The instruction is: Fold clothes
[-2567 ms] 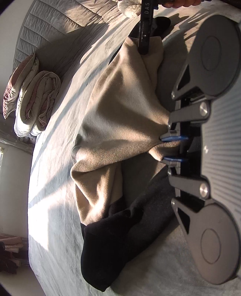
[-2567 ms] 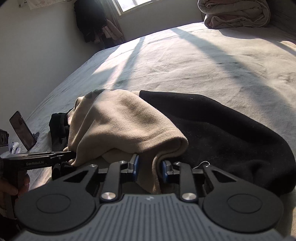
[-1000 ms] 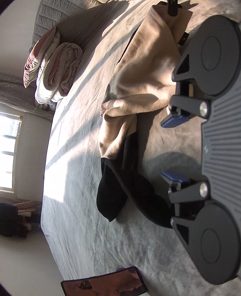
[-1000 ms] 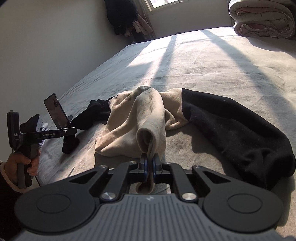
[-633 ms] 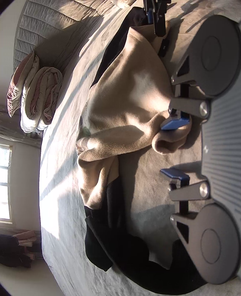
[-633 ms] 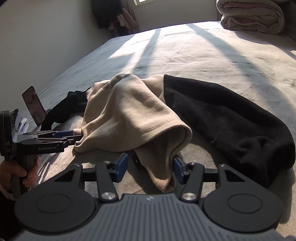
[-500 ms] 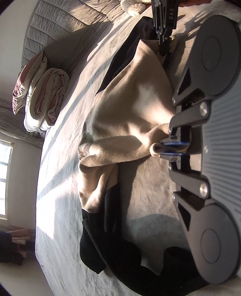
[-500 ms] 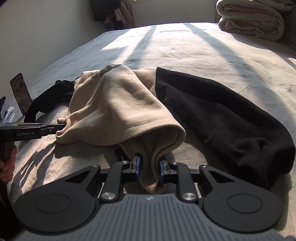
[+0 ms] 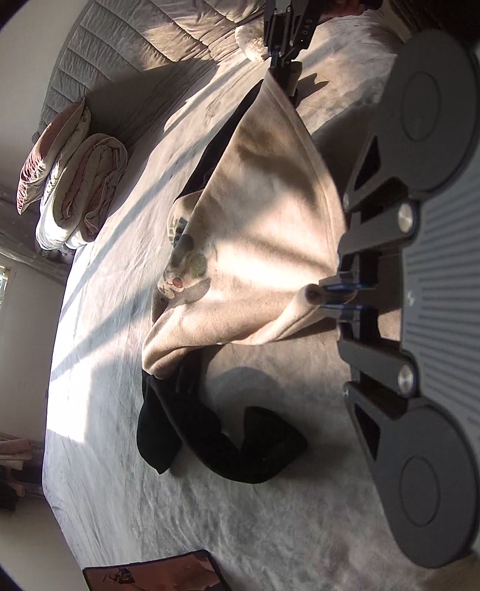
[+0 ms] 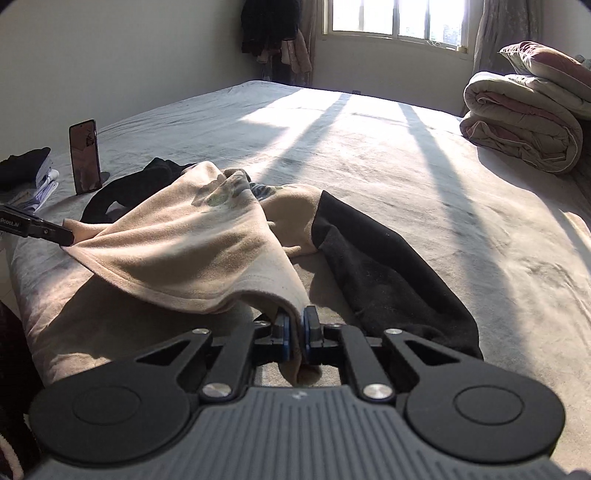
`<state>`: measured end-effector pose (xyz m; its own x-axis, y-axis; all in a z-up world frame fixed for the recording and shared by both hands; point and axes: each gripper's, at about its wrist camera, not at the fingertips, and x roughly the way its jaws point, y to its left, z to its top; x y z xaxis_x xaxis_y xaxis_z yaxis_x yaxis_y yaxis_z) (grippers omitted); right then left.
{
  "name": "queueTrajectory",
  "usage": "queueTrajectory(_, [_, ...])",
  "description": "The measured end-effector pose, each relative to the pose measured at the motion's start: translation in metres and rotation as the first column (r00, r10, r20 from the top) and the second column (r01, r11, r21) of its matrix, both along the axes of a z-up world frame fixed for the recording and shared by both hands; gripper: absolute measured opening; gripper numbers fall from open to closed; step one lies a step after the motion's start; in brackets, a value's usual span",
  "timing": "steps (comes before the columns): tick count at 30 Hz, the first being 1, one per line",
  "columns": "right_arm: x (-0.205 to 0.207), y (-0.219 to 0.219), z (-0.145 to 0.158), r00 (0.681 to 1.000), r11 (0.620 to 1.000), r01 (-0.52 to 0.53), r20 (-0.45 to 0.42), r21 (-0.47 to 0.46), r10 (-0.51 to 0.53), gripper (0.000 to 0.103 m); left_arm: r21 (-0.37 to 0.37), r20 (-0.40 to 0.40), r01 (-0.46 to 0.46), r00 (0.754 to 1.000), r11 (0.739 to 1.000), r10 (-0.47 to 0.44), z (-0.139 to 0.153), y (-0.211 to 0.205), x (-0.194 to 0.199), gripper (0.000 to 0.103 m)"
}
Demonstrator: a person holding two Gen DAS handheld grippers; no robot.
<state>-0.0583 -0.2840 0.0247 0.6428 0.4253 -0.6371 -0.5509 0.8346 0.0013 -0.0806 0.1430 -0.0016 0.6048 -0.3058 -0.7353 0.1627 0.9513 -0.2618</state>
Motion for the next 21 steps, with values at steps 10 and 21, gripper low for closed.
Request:
queueTrajectory(10, [-0.019, 0.006, -0.013, 0.979, 0.982, -0.178, -0.108, -0.06, 0.171, 0.009, 0.081, -0.108, 0.107, 0.989, 0.991, -0.098, -0.025, -0.005, -0.014, 0.008])
queueTrajectory(21, [0.018, -0.01, 0.033, 0.992, 0.991, -0.058, -0.104, 0.124, 0.071, 0.077, 0.139, 0.038, -0.01, 0.999, 0.99, 0.005, 0.021, 0.016, 0.058, 0.057])
